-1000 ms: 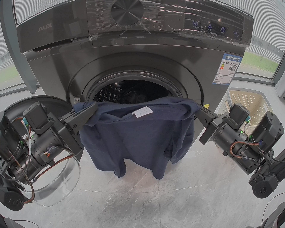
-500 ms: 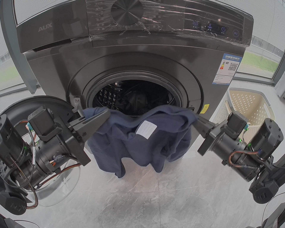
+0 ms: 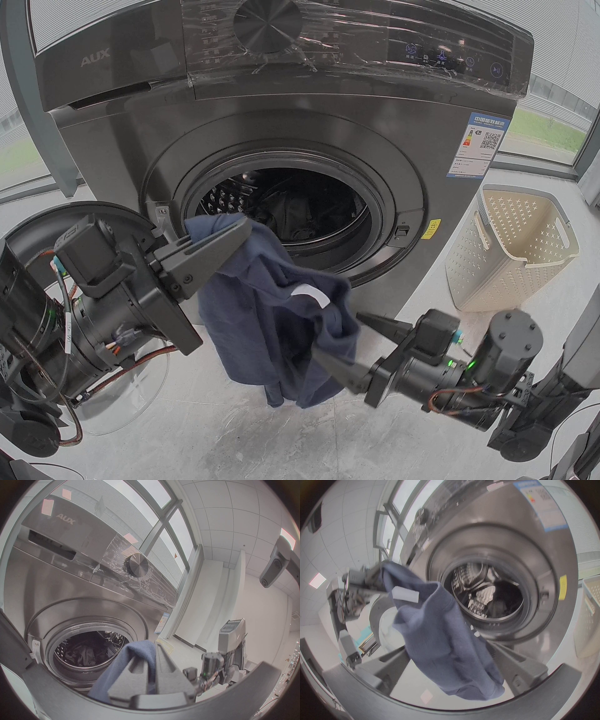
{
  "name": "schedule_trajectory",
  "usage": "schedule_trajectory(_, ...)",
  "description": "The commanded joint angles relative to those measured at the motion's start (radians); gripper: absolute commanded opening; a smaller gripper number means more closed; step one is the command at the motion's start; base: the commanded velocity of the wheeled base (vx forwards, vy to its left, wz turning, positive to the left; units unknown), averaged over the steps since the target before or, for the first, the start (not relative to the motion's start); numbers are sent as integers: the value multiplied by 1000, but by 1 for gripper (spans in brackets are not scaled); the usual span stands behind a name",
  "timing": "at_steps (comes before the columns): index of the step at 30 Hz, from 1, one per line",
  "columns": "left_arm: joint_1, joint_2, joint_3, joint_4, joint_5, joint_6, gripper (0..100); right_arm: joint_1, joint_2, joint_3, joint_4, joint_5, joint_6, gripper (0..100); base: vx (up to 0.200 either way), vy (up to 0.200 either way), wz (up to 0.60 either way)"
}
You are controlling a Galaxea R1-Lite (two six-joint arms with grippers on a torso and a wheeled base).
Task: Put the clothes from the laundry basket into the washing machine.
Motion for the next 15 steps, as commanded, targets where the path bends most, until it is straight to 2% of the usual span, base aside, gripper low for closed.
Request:
schedule_trajectory(1,4,-2,-16,-10,0,-1,0,55,128,32,-2,1,1,100,0,0,0)
schedule_trajectory(5,4,-5,-15,-12,0,-1,0,84,153,52,-2,1,6,100,0,0,0)
schedule_trajectory(9,-1,-8,-20,-12,0,-1,0,72,153,70,-2,4,3,100,0,0,0)
schedule_trajectory(12,-1,-7,-20,-12,0,-1,0,56,163,53,-4,4,1,100,0,0,0)
schedule_trajectory(15,-2,-8,-18,-12,-1,1,0,10,200,-22,-4,2,-3,100,0,0,0)
